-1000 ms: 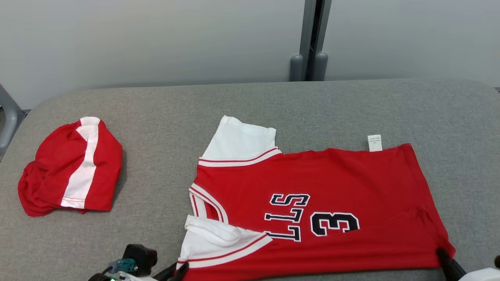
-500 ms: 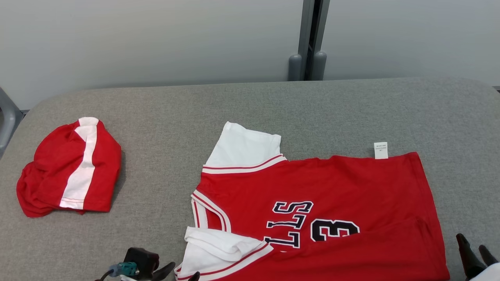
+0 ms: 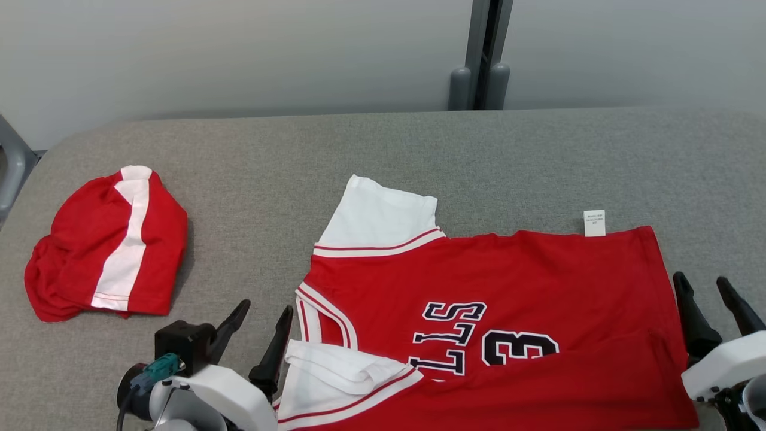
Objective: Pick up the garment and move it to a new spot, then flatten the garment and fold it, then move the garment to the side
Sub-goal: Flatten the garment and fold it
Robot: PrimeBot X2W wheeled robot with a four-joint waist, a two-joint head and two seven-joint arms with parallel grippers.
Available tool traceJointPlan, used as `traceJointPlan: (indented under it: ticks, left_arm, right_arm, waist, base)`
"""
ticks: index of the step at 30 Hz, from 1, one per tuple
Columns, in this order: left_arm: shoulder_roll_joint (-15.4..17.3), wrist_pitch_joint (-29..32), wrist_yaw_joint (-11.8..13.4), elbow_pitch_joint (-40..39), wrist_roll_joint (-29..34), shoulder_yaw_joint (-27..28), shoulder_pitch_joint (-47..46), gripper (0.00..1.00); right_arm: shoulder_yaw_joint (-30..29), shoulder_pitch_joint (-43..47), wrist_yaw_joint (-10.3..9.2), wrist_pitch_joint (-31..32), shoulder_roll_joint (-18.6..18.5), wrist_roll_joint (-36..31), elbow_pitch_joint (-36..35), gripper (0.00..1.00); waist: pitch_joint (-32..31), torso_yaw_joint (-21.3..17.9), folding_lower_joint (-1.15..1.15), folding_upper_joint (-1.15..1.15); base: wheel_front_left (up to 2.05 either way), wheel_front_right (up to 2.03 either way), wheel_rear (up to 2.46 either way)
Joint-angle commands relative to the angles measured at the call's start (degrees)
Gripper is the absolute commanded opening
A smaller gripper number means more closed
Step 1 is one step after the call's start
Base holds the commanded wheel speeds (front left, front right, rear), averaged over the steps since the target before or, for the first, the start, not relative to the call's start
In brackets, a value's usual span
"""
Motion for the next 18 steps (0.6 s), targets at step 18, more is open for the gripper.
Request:
traceJointPlan:
  ticks: [18]
  left_arm:
    - [-8.03, 1.51, -4.82, 20.43, 6.97, -0.67, -24.72, 1.00]
  right_arm:
    - [6.83, -13.03, -0.02, -1.80, -3.64, -6.39, -3.43, 1.00]
  waist:
    - [14.83, -4.54, 0.00, 0.00]
  base:
    - [0.00, 0.00, 0.00]
